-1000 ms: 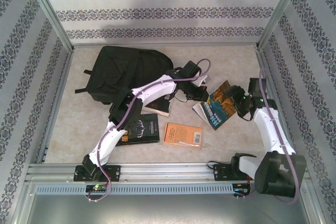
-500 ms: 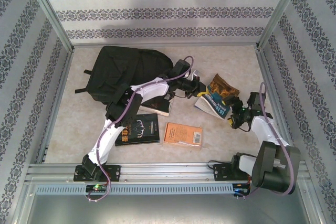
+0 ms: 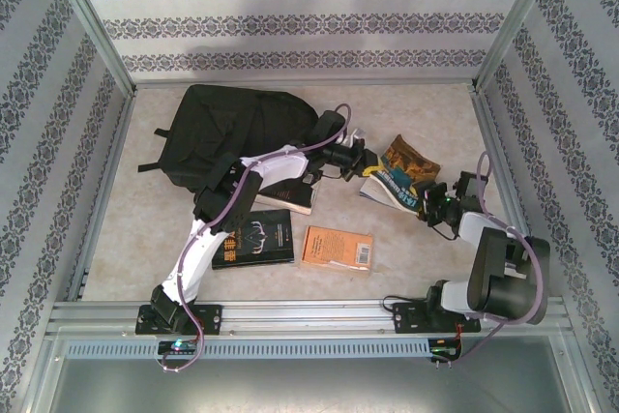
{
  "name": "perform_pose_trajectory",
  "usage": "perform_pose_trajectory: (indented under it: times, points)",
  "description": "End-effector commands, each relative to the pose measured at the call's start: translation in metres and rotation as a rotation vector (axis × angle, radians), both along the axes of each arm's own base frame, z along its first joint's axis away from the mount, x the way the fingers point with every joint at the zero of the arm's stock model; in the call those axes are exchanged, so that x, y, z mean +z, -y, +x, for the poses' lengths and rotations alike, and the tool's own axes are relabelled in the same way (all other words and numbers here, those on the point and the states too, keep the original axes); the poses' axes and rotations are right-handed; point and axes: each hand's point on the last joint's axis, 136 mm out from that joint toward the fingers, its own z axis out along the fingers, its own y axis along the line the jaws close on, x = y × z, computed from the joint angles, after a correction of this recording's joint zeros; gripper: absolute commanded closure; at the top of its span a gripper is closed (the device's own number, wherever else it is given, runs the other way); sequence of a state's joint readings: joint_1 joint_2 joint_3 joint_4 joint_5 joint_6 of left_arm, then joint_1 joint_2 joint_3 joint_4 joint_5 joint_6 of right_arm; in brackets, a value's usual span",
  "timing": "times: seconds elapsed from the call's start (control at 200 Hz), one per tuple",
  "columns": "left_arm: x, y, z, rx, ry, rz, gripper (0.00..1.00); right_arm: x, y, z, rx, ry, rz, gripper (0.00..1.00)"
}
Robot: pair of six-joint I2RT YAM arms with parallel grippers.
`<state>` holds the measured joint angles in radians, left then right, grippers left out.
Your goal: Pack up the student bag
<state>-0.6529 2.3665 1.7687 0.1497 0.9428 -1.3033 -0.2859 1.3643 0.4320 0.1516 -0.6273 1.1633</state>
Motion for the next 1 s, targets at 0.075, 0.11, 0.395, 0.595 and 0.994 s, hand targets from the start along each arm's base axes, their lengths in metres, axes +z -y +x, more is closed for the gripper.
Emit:
perform_pose_trajectory:
  times: [0.075,0.11,0.395,0.595,0.994]
  points:
    - [0.026,-0.011,-0.018,-0.087,0.062,0.005,0.73,0.027,0.006,0.023,-0.004,0.129,-0.021,0.92]
    - [0.025,-0.016,-0.019,-0.089,0.069,0.036,0.61,0.033,0.006,0.023,0.005,0.138,-0.046,0.97]
    - [0.035,-0.063,-0.010,-0.044,0.139,0.174,0.33,0.106,-0.006,0.023,0.102,0.282,-0.188,1.00]
    - [0.056,-0.064,-0.005,-0.016,0.127,0.086,0.29,0.168,-0.036,0.028,0.177,0.462,-0.169,1.00]
    - [0.097,-0.082,0.012,0.051,0.144,-0.085,0.26,0.259,-0.084,0.023,0.353,0.692,-0.110,1.00]
